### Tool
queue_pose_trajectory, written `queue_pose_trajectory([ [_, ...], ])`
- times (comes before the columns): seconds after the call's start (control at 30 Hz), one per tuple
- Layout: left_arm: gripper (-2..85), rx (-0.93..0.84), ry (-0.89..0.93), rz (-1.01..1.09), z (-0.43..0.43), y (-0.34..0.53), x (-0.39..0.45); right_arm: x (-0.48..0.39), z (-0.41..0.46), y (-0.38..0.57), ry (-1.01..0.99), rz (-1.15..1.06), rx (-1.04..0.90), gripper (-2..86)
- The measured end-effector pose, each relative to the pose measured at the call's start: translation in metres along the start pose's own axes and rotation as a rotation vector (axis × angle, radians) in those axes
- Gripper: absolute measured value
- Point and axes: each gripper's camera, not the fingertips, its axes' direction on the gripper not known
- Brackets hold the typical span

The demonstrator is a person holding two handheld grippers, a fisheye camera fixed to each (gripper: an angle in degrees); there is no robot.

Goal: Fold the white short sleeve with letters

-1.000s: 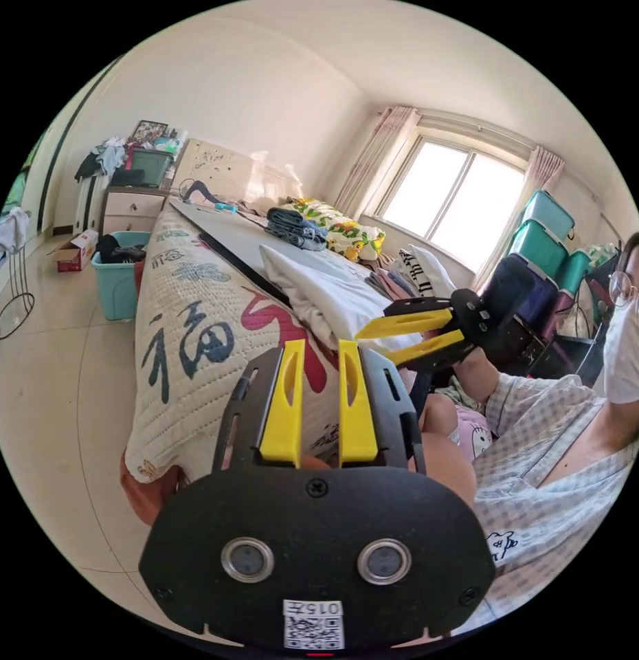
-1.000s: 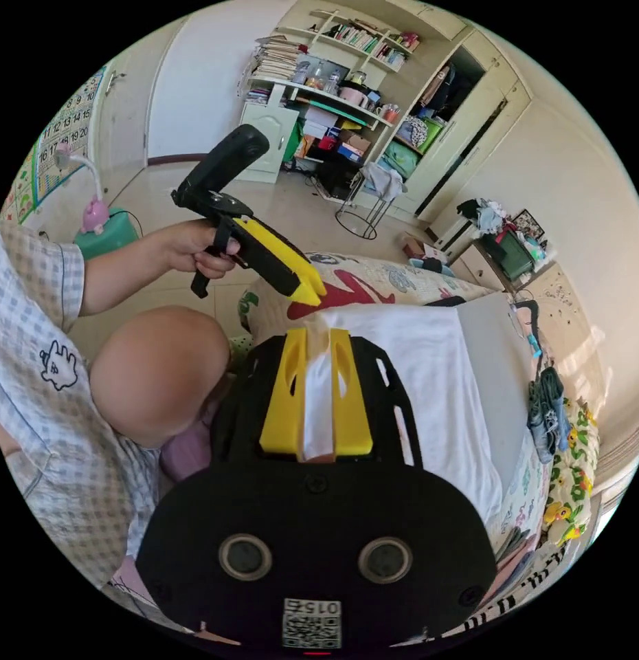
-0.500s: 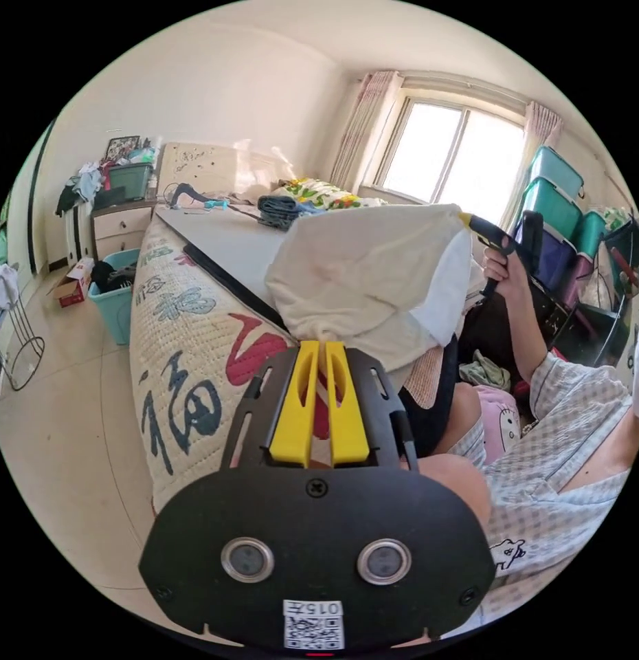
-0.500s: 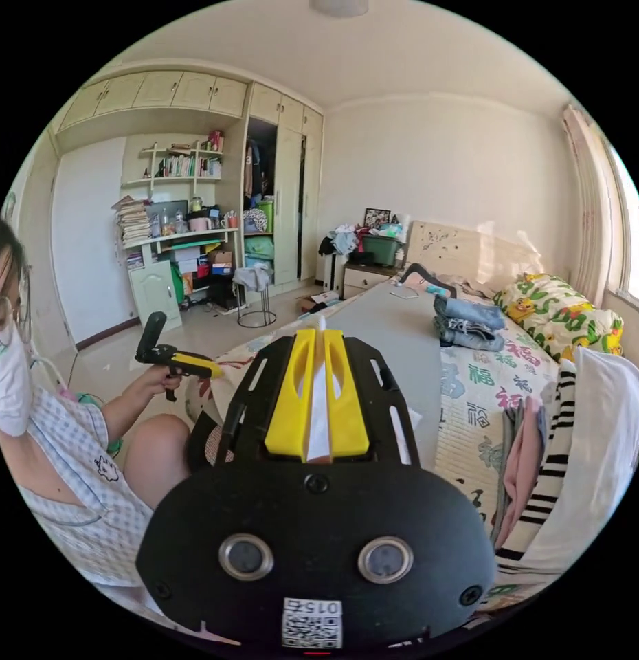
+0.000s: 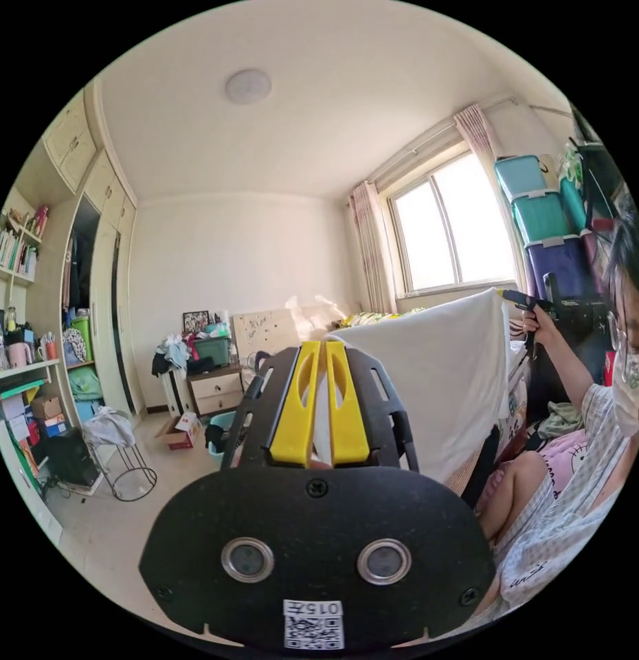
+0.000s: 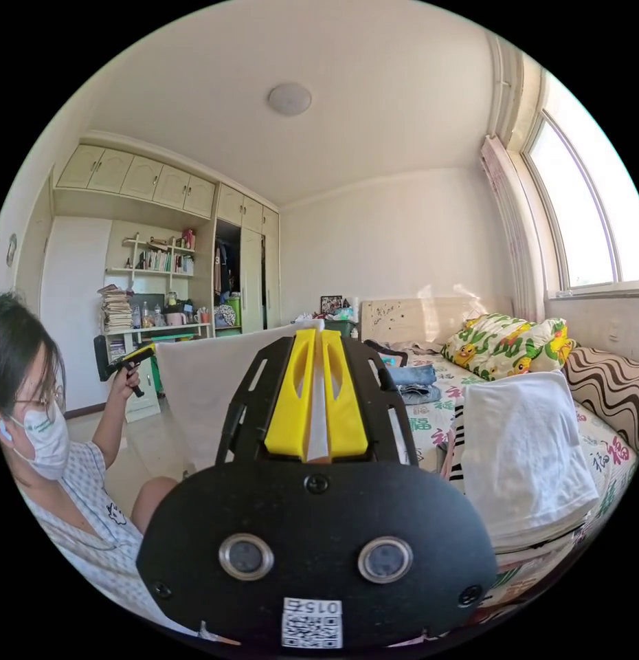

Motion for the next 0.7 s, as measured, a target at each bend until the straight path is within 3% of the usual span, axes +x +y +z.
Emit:
queue_pose_trajectory([
  [0.2,0.2,-0.015,-0.050,0.080,0.002,-0.001,0.030,0.009,0.011,-0.039,0.039,-0.009,0.027,-0.4],
  [0.33,0.5,-0.099,-0.066,0.057,0.055,0.022,0.024,0.039,0.082,-0.054,0.098,0.043,-0.060,-0.2],
  [0.43,1.1,-0.226,-0.074,0.019,0.126,0.062,0.013,0.070,0.170,-0.052,0.178,0.107,-0.165,0.4],
  [0.57,3.5,-0.441,-0.086,-0.050,0.234,0.154,-0.006,0.119,0.309,-0.018,0.270,0.175,-0.469,4.2],
  [0.7,7.9,-0.660,-0.078,-0.092,0.270,0.235,-0.018,0.152,0.313,0.003,0.145,0.219,-0.530,7.2],
])
